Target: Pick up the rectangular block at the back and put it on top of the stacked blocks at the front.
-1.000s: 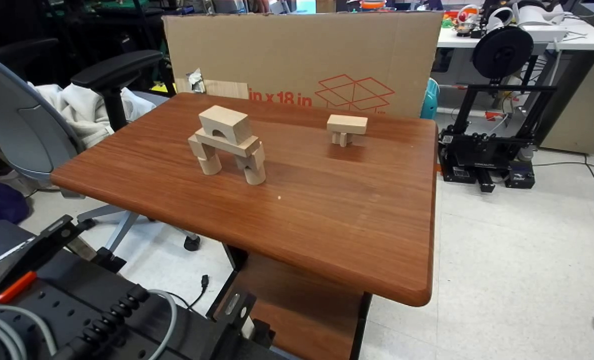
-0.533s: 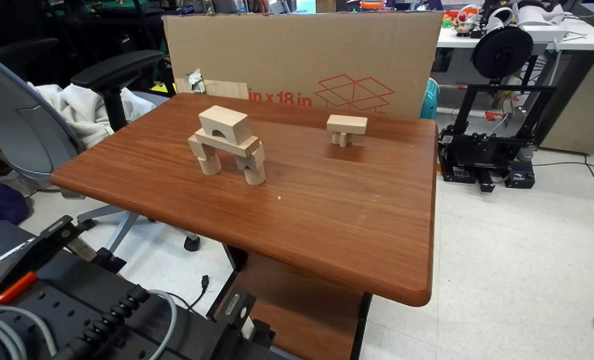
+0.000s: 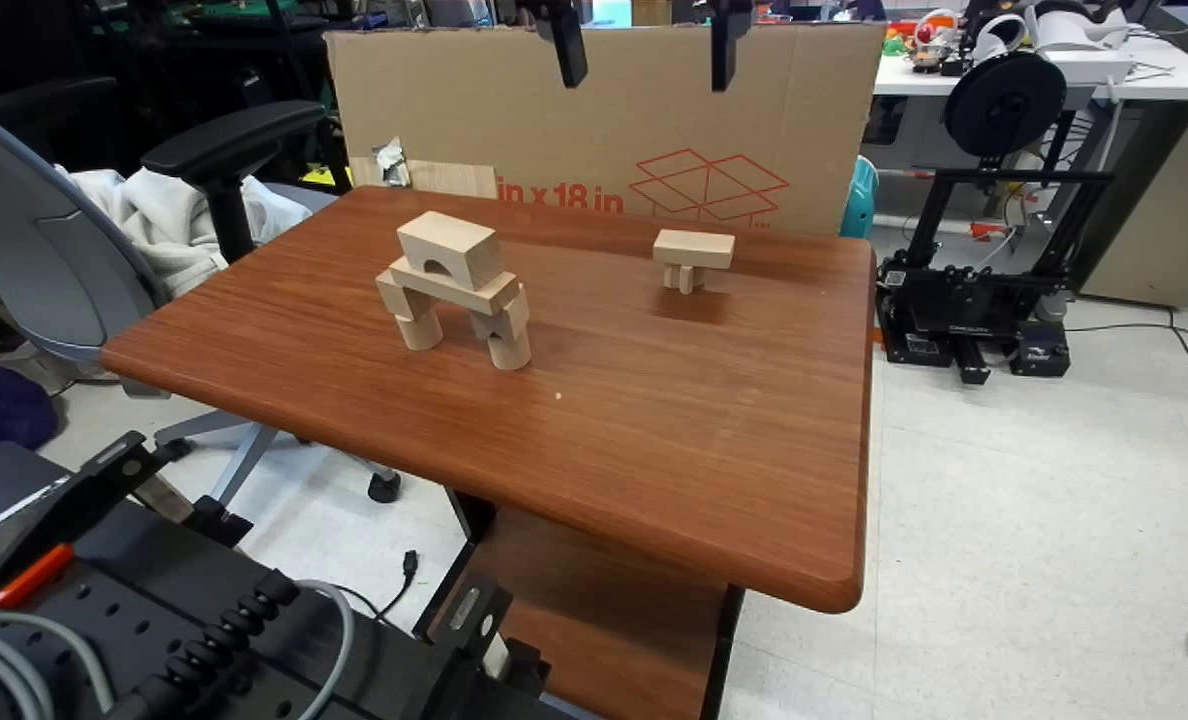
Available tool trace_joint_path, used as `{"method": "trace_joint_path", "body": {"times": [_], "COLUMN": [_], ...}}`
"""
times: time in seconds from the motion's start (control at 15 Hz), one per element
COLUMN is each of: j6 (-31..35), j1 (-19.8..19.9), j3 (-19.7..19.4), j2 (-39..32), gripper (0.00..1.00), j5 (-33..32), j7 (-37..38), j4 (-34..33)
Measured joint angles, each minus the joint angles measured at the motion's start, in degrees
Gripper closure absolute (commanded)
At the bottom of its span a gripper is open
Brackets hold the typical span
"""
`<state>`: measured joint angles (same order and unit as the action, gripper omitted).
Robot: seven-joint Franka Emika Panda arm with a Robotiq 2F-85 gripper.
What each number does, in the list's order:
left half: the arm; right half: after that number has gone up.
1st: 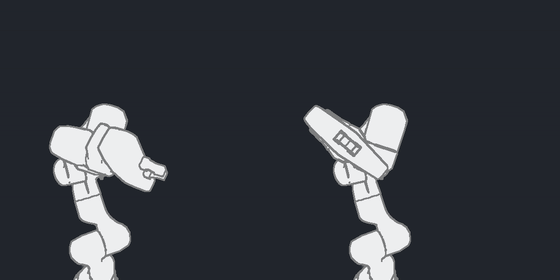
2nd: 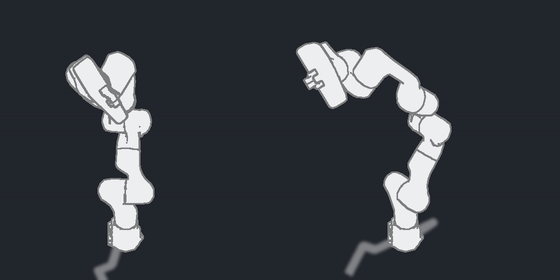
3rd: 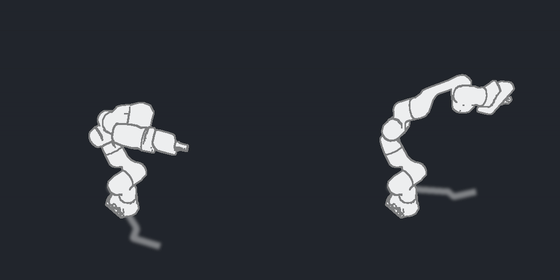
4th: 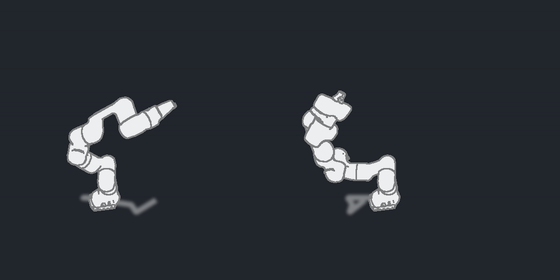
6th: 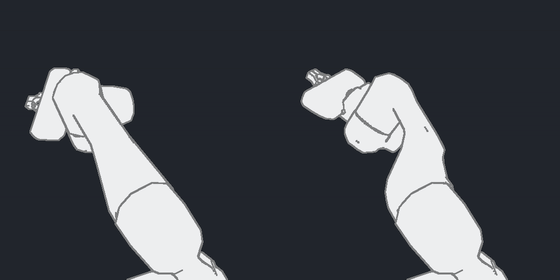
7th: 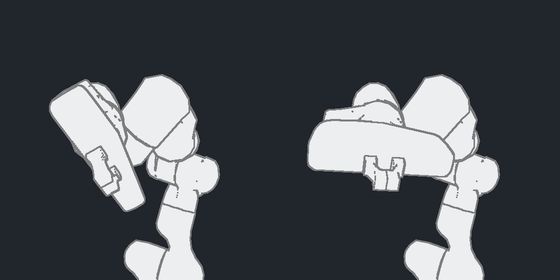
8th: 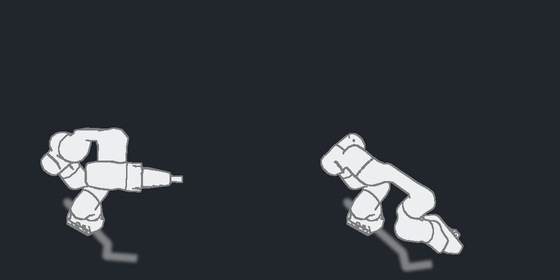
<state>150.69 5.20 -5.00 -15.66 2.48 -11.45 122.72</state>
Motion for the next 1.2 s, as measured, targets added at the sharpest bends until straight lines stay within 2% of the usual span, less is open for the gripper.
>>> {"method": "trace_joint_path", "body": {"times": [0.47,0.8,1.2], "j6": [-0.39,-2.36,-6.69], "j1": [4.05,4.25,4.27], "j3": [1.71,2.10,2.93], "j2": [-10.33,-17.33,-21.59], "gripper": [0.00,0.00,0.00], "j5": [0.22,0.17,0.17], "j7": [-3.24,-3.08,-2.80], "j4": [-8.04,-14.08,-19.53]}}
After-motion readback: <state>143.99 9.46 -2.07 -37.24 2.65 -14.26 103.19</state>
